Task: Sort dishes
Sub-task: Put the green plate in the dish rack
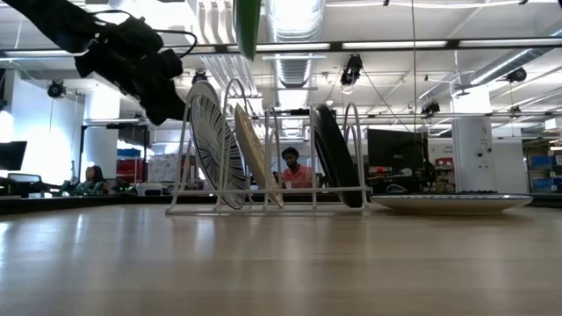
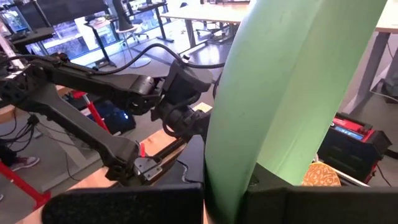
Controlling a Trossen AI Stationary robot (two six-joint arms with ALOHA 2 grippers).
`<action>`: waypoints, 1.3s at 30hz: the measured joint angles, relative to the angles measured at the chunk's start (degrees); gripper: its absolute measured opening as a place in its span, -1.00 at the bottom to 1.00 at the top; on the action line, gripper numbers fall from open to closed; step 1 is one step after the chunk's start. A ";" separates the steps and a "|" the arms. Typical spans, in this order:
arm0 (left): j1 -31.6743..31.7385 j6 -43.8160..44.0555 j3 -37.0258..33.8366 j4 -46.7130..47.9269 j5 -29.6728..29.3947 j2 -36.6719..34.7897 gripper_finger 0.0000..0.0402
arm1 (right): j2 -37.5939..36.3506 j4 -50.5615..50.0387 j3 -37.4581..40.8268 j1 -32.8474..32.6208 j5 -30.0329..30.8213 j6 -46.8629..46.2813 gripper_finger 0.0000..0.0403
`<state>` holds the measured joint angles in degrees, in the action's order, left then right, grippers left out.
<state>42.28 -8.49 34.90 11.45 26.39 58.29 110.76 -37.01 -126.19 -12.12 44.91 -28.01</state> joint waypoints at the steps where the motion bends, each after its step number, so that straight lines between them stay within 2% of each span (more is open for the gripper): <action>1: -0.11 -0.15 0.32 -0.07 0.15 0.33 -1.00 | 0.00 0.00 0.00 0.06 0.02 0.00 -0.99; 23: -0.35 -3.72 1.92 -1.32 2.76 0.78 -1.00 | 0.04 0.35 1.74 1.74 -0.07 -0.67 -0.99; 30: -0.46 -4.70 3.62 -1.90 3.18 2.13 -1.00 | 0.09 2.82 3.41 2.14 -2.04 -0.68 -0.99; 39: -0.95 -7.02 7.27 1.24 3.98 6.59 -1.00 | 0.09 -0.55 4.55 2.40 1.75 -3.56 -0.99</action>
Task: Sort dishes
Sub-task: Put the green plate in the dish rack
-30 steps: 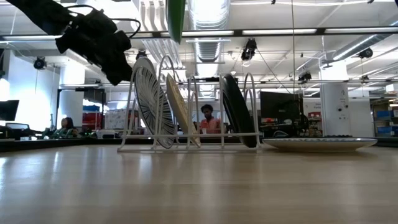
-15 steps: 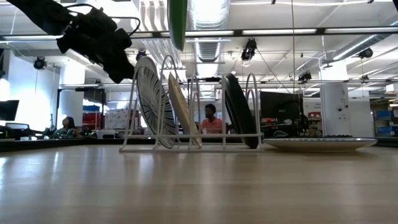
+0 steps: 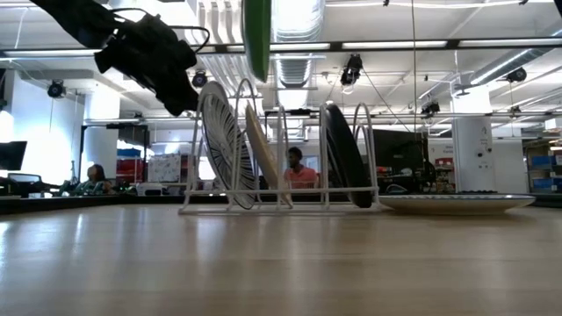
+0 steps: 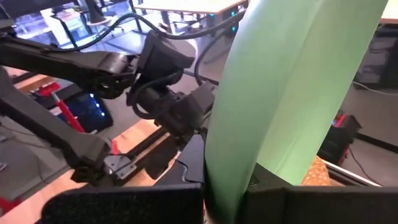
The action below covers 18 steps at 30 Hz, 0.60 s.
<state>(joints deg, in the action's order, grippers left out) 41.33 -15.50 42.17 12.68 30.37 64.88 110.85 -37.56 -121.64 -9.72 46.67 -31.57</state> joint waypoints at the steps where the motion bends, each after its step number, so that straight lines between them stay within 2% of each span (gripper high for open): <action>1: -0.03 -0.05 0.18 0.16 0.02 0.46 -1.00 | 0.00 0.02 0.12 0.00 0.01 -0.18 -0.99; 11: -0.05 -0.59 1.64 0.94 -0.23 2.48 -1.00 | 0.00 -4.65 4.86 0.10 3.06 -8.08 -0.99; 18: -0.36 -1.17 2.28 0.73 0.22 2.49 -1.00 | 0.00 1.65 10.94 1.07 1.94 -8.75 -0.99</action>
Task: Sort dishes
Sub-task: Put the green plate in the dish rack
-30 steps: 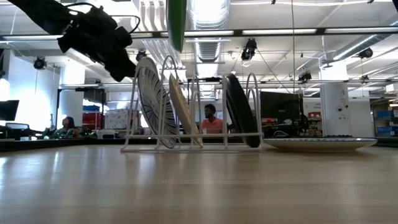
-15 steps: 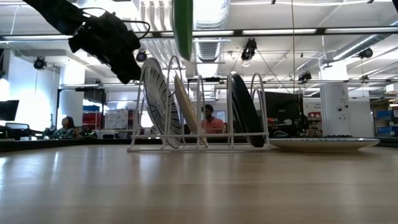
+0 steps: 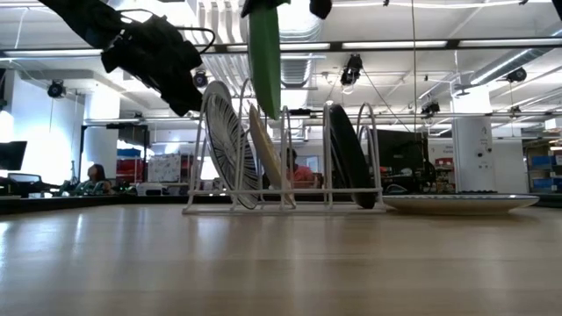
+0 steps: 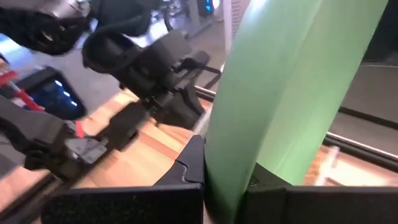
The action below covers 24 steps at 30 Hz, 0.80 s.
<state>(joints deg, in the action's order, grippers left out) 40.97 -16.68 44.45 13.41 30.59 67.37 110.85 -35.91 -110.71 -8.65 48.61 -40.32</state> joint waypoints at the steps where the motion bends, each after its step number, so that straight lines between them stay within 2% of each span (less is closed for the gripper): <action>1: -0.11 -0.21 0.00 -0.07 0.00 0.00 -1.00 | 0.00 2.27 0.84 0.25 -0.87 0.53 -0.99; 11: -1.20 -0.65 0.00 -0.38 -0.26 0.00 -1.00 | -0.09 6.95 5.07 1.81 -3.31 1.14 -0.99; 24: -2.01 -1.77 0.70 -0.39 -0.81 0.10 -1.00 | -0.11 8.18 5.45 1.97 -4.05 1.03 -0.99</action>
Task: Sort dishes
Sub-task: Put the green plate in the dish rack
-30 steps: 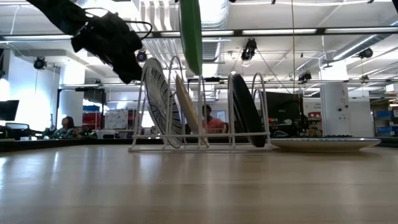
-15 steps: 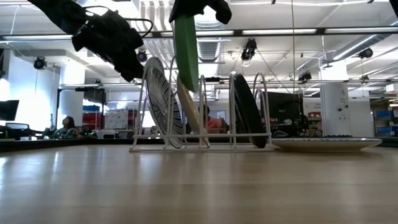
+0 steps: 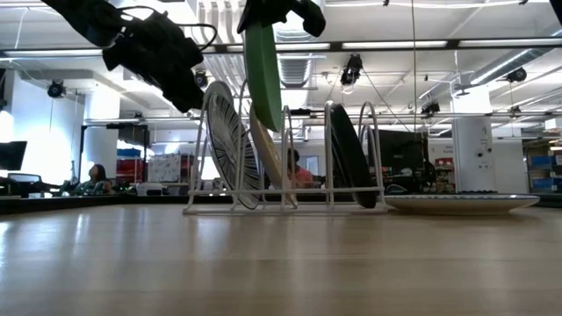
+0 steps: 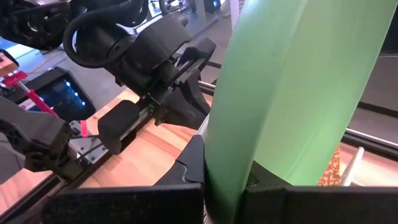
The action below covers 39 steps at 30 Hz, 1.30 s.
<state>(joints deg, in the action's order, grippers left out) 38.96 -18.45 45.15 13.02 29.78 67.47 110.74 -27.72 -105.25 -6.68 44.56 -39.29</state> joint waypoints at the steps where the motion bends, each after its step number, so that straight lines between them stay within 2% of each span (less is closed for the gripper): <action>1: -0.04 0.08 0.00 0.02 -0.89 -0.01 -1.00 | 0.00 0.13 0.00 0.02 -0.02 -0.06 -0.99; 7: -0.05 -3.29 0.33 2.69 -1.53 -0.12 -1.00 | 0.00 0.31 0.02 0.02 -0.36 -0.12 -0.99; 14: 1.49 -2.76 0.18 5.31 -0.72 -2.08 -1.00 | 0.00 0.15 0.16 0.02 -1.55 0.36 -0.99; 19: 1.55 -5.45 0.09 4.50 3.02 -3.11 -1.00 | 0.00 -0.16 0.87 0.41 -2.38 1.69 -0.99; 31: 1.64 -9.94 2.55 2.09 5.06 3.92 -1.00 | 0.00 2.58 3.41 1.51 -2.94 4.39 -0.99; 35: 1.71 -11.42 4.10 2.69 6.31 4.63 -1.00 | 0.00 2.55 3.41 1.53 -2.89 4.50 -0.99; 39: 1.71 -11.67 4.74 3.56 4.93 4.46 -1.00 | 0.00 2.55 3.41 1.53 -3.11 4.50 -0.99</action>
<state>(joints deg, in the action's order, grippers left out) 40.66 -30.12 49.89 16.58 34.71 71.93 110.74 -25.17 -101.84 -5.15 41.45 -34.79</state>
